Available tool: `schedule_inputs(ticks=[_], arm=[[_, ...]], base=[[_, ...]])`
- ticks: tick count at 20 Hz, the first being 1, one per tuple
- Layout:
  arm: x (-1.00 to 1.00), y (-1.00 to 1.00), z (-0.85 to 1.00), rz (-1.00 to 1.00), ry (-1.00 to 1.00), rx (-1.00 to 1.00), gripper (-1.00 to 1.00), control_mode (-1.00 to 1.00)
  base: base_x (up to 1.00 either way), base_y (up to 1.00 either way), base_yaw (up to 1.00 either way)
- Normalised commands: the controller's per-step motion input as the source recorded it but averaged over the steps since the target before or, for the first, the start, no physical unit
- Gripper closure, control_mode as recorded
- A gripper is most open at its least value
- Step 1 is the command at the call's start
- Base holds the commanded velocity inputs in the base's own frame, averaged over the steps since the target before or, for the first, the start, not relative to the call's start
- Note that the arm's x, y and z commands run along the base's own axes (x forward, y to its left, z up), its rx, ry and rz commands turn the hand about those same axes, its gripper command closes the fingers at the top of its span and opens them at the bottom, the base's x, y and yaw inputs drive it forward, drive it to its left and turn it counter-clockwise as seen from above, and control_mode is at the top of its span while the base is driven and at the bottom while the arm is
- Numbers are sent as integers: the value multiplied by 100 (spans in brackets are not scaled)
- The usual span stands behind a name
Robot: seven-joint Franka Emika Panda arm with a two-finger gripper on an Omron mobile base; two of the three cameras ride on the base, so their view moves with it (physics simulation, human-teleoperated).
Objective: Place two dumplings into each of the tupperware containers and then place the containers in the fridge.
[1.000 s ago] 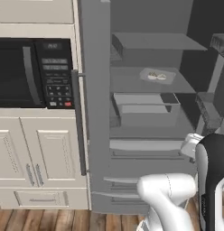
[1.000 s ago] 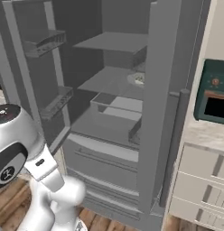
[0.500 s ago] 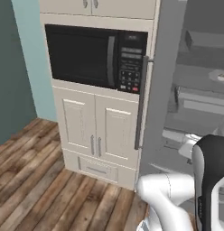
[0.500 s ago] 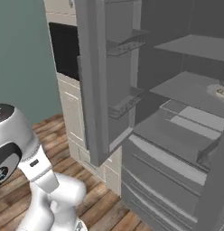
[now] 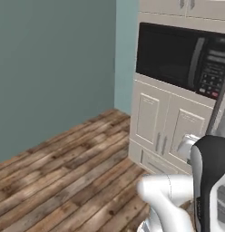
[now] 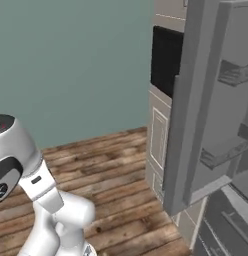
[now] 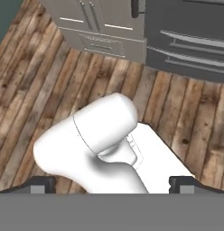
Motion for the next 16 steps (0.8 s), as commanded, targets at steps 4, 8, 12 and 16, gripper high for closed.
schedule_inputs(ticks=[4,8,12,16], arm=[[0,0,0,0,0,0,-100,100],[0,0,0,0,0,0,-100,100],[0,0,0,0,0,0,-100,100],[0,0,0,0,0,0,-100,100]], base=[[18,37,65],[47,25,45],[80,19,16],[100,28,9]])
